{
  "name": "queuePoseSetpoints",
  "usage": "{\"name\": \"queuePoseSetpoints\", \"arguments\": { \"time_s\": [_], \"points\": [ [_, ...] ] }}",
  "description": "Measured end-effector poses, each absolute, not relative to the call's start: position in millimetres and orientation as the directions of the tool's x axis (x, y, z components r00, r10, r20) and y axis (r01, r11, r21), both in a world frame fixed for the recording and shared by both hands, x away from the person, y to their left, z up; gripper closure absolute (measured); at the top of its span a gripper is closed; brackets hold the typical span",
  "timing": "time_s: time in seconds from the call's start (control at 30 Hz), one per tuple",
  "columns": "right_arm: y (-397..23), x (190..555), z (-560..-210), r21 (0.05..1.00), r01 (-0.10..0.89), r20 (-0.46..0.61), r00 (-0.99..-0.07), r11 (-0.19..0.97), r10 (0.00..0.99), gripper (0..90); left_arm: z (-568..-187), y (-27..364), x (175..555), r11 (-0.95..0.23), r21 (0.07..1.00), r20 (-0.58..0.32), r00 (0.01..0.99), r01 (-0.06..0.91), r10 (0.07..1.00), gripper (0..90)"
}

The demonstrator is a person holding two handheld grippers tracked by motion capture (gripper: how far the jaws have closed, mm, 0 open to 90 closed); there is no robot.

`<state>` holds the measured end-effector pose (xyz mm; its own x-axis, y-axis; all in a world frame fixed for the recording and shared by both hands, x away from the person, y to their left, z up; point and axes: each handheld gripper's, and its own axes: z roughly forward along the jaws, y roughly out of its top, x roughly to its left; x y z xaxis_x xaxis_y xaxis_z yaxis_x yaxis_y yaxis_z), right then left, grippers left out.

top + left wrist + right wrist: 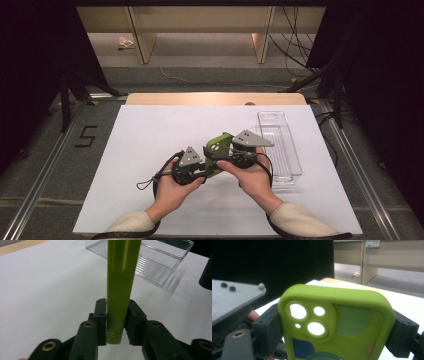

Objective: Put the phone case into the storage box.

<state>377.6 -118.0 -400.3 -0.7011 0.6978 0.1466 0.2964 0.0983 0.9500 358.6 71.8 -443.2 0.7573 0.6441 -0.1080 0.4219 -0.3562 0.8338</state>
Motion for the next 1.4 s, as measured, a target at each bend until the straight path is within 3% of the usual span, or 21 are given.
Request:
{"name": "queuePoseSetpoints", "arguments": {
  "time_s": [0.5,0.83,1.4],
  "points": [
    [-135,385,-388,0.959,0.272,0.138,-0.678,0.073,0.722,17.2,-436,86,356,-0.427,0.823,-0.073,0.815,0.374,0.574,16.3],
    [-148,390,-381,0.963,0.264,0.131,-0.653,0.062,0.746,17.2,-432,104,354,-0.471,0.813,-0.029,0.831,0.343,0.556,3.8],
    [-169,398,-369,0.971,0.235,0.120,-0.606,0.034,0.786,17.2,-428,132,350,-0.442,0.831,-0.020,0.813,0.337,0.582,3.0]
  ]
}}
